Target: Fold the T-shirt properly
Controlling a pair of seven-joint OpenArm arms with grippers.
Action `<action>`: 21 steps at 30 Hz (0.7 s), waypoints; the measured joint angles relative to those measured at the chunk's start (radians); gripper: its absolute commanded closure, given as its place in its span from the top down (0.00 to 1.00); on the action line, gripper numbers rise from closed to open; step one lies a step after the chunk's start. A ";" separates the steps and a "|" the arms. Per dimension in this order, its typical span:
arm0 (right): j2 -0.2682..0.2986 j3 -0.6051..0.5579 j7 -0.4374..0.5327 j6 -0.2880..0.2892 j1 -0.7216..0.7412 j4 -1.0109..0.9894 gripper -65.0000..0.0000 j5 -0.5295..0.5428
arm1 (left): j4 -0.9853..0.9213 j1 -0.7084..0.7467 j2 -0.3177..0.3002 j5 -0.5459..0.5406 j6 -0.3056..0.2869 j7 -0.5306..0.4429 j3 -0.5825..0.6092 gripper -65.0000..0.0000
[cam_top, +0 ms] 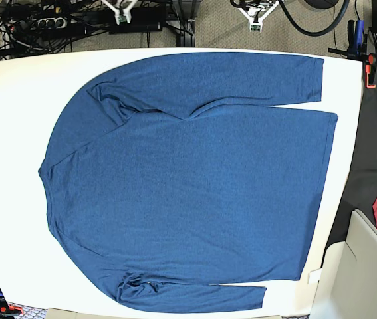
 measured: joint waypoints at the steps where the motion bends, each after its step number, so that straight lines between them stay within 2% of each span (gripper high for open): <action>1: 0.003 0.001 -0.004 -0.027 -0.002 0.014 0.01 0.000 | 0.000 0.000 0.000 0.000 0.000 0.000 0.000 0.00; 7: 0.021 -0.001 0.007 -0.024 0.041 0.018 0.01 0.000 | 0.000 0.000 0.019 0.000 0.000 0.000 -0.003 0.00; 13: 0.016 0.000 -0.001 -0.018 0.027 0.014 0.13 0.000 | 0.031 0.003 0.017 0.000 0.000 0.001 -0.003 0.00; 21: 0.019 0.000 0.004 -0.018 0.032 0.016 0.07 0.000 | 0.036 0.006 0.003 0.000 -0.001 0.001 -0.003 0.00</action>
